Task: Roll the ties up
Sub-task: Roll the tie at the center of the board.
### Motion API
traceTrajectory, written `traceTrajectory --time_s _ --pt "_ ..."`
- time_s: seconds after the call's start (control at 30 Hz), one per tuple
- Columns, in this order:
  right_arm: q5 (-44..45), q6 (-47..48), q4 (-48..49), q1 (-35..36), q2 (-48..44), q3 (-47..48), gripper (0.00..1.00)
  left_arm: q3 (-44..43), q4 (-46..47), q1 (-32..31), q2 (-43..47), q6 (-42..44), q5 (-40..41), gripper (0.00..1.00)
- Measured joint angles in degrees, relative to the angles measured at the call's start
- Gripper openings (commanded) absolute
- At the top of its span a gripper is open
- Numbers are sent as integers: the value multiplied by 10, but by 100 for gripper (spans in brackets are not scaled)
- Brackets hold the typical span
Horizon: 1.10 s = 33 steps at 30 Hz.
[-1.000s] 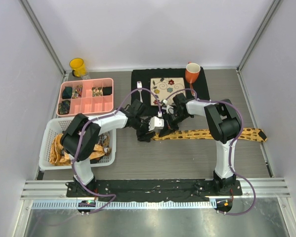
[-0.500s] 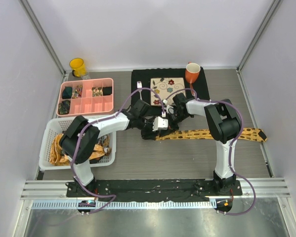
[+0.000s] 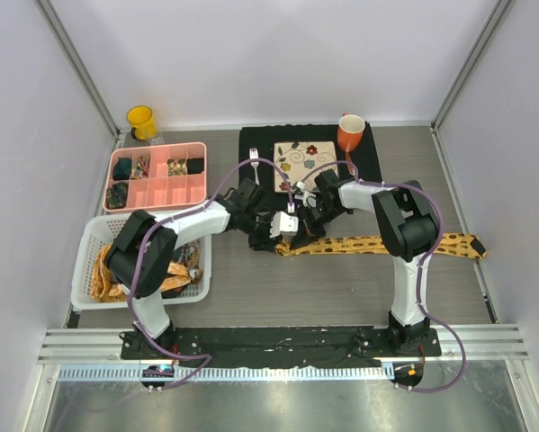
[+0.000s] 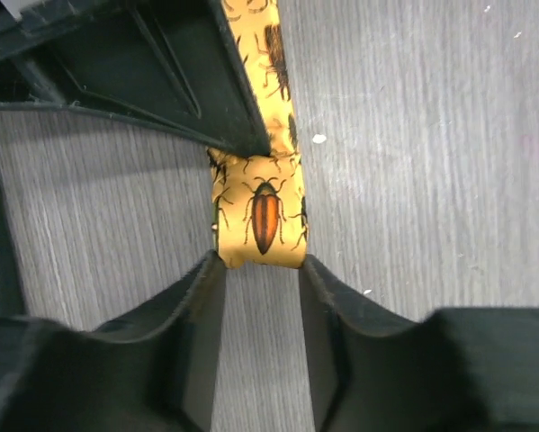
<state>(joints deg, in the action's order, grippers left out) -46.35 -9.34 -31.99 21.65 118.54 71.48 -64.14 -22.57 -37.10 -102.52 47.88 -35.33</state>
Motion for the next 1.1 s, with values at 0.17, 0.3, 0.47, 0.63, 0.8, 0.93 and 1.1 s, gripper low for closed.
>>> traceTrajectory --time_s 0.17,0.3,0.47,0.63,0.8,0.93,1.1 --pt "0 0 -1 0 0 1 1 -10 1 -7 0 -13 -9 38" --pt "2 0 -3 0 0 2 1 -21 16 -23 -2 -42 -9 39" --pt "3 0 -4 0 0 3 1 -35 38 -40 -24 -71 -7 40" --pt "3 0 -4 0 0 3 1 -36 43 -45 -36 -85 4 42" --pt "3 0 -4 0 0 3 1 -46 43 -50 -52 -90 13 41" --pt "3 0 -5 0 0 3 1 -59 39 -51 -64 -100 12 50" --pt "3 0 -5 0 1 3 1 -55 35 -45 -63 -90 14 67"
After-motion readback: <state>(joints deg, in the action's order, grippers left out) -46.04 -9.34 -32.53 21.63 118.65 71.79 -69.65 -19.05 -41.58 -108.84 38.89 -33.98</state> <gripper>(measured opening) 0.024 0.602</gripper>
